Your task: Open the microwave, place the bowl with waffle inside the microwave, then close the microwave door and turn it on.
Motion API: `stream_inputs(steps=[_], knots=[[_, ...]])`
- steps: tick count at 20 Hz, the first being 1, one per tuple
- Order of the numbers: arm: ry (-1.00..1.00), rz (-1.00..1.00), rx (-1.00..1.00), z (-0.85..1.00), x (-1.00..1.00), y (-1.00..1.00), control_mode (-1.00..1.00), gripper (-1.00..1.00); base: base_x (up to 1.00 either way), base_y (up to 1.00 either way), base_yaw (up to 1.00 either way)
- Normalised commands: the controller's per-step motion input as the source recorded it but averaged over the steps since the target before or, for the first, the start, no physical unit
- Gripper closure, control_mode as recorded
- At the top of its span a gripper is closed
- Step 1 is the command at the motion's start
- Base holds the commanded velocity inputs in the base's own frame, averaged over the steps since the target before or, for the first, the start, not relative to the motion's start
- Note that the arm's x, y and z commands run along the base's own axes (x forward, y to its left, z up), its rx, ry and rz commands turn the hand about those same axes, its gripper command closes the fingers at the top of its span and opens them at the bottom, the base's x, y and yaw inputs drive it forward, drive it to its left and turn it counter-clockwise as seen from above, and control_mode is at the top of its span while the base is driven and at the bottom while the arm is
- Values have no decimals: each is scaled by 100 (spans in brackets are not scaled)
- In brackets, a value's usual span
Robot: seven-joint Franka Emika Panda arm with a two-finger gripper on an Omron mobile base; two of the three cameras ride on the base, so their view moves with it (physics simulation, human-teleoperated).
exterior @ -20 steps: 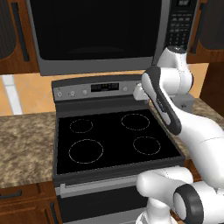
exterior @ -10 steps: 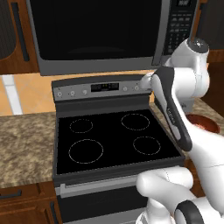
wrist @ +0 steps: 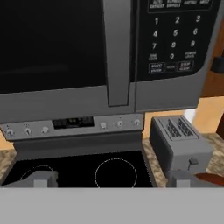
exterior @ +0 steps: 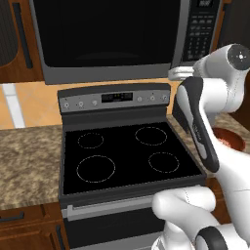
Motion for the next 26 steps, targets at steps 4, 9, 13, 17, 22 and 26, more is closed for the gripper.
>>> stream_inputs(steps=[4,9,13,17,22,26], knots=[[3,0,12,66,19,-24,-100,-100,0,0,0],[-2,0,5,65,40,-11,-100,-100,0,0,0],[-2,0,1,32,61,0,-100,-100,0,0,0],[0,0,2,7,74,0,-100,-100,0,0,0],[-1,0,0,-6,62,0,-100,-100,0,0,0],[-12,0,0,-3,61,0,-100,-100,0,0,0]])
